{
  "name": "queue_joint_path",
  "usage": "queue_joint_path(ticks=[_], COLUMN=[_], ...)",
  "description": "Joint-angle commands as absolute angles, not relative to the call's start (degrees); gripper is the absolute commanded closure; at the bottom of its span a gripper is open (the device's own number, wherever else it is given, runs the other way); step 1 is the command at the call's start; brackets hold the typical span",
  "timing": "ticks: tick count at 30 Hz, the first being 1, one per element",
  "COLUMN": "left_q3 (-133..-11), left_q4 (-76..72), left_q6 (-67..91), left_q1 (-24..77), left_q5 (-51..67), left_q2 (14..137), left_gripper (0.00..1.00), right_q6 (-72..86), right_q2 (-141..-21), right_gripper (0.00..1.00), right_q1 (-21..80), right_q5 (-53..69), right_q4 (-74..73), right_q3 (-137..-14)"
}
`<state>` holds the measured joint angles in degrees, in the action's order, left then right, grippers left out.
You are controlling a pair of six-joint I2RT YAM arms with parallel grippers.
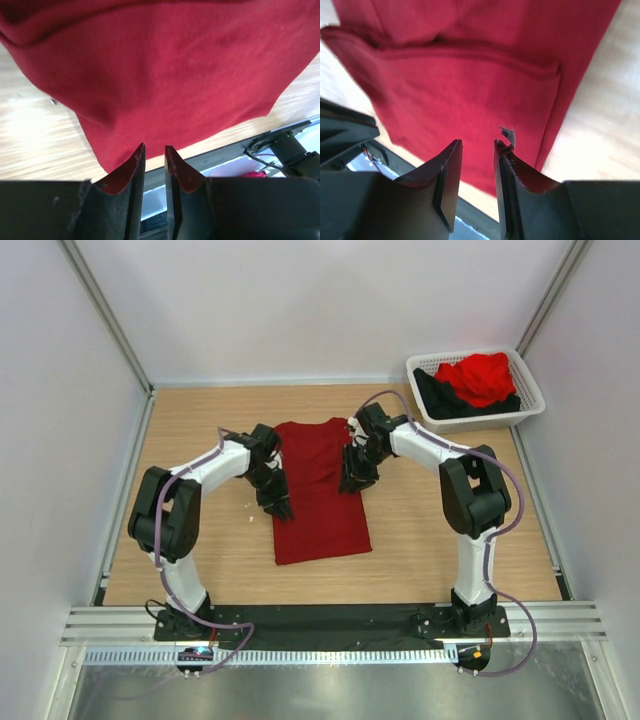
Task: Fold and stack the t-shirts
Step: Fold the tshirt
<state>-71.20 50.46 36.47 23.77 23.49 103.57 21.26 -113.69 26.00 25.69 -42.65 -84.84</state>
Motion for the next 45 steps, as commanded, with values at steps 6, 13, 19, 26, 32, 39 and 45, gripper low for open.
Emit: queue_joint_path(ticks=[6,13,19,26,32,39,45], left_q3=[-72.78,-71.01,-74.26,-77.43,-78.74,-84.28,-84.64], left_q4=[51.68,53.17,53.79,50.72,48.08,49.92,50.45], left_q6=[30.77,27.16,27.60,29.70,30.32,26.54,27.07], left_q1=[21.27,20.39,20.39,19.95,18.64,16.53,15.56], left_q5=[20.32,15.65,13.98,18.18,17.50,13.10,15.02], left_q2=[107.22,106.44,101.26,103.52,110.02,116.89,113.04], left_gripper=[0.82,0.84,0.83,0.84,0.86,0.89,0.80], right_q6=[20.13,17.76,17.75,23.64,27.41,29.62,26.20], right_q2=[-120.84,-123.13,-121.73,-120.50,-123.66,-127.62,-125.34], right_gripper=[0.65,0.69,0.70,0.70,0.71,0.80,0.81], right_q1=[22.59,19.69,19.51,19.51,19.60,19.25,18.63], right_q5=[24.01,21.54,21.09,25.83,26.98,25.67,20.04], right_q4=[-41.29,-43.85,-46.32,-43.25,-40.79,-38.93,-43.85], right_q3=[-90.34,-94.04,-95.45,-96.85,-97.65,-99.05,-100.81])
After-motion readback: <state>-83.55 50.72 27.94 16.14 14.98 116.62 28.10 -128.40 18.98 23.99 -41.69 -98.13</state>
